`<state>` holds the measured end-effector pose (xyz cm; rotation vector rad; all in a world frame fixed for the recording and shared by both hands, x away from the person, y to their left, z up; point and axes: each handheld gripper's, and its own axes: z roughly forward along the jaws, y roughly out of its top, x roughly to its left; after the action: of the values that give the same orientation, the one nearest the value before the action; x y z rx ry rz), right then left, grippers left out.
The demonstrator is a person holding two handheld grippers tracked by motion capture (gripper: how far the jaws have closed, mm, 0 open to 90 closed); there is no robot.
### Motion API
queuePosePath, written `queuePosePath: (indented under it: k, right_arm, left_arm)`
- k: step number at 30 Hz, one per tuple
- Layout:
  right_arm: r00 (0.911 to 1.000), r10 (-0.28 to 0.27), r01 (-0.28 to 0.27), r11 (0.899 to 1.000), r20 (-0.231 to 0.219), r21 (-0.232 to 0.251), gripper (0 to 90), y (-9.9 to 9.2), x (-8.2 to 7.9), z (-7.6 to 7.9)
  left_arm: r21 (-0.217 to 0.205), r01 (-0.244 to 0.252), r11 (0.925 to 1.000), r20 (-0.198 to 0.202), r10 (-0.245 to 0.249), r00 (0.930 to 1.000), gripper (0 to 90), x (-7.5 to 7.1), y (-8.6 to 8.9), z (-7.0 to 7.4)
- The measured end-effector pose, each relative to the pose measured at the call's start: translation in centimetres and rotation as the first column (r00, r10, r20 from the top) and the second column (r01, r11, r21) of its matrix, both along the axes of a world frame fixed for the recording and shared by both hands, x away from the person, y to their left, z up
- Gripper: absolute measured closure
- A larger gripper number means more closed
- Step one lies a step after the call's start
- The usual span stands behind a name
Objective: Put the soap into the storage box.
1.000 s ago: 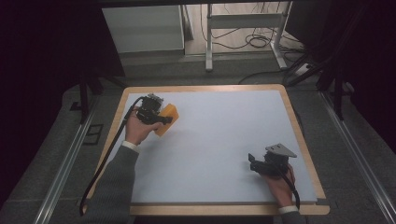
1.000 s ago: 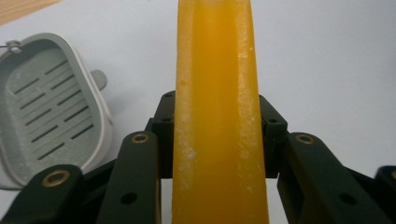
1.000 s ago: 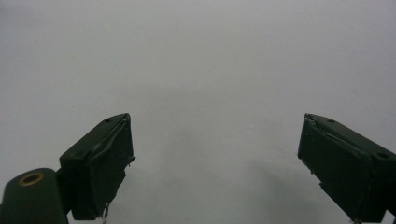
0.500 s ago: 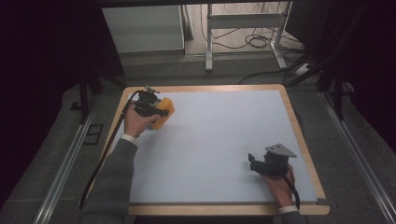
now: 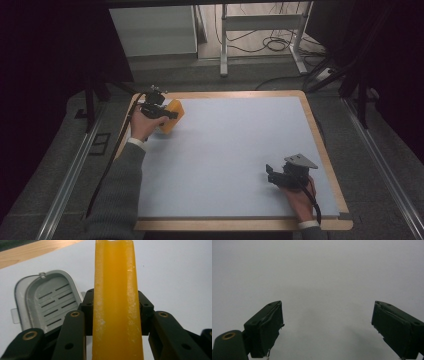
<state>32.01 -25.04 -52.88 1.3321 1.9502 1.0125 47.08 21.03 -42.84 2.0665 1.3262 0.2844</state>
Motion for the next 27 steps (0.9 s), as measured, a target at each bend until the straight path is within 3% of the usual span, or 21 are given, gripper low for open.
queuePosePath:
  k: [18, 27]
  right_arm:
    - [1.0000, -0.002, 0.002, 1.000, 0.003, 0.001, 10.4, 0.0, 0.0, 0.0]
    - [1.0000, -0.003, 0.003, 1.000, 0.005, -0.002, 10.4, 0.0, 0.0, 0.0]
  left_arm:
    - [-0.051, -0.088, 0.9948, -0.012, 0.088, 0.9961, 61.1, 1.8, 1.9, -0.8]
    - [-0.057, -0.139, 0.9886, -0.015, 0.139, 0.9902, 61.0, 2.6, 3.4, -0.9]
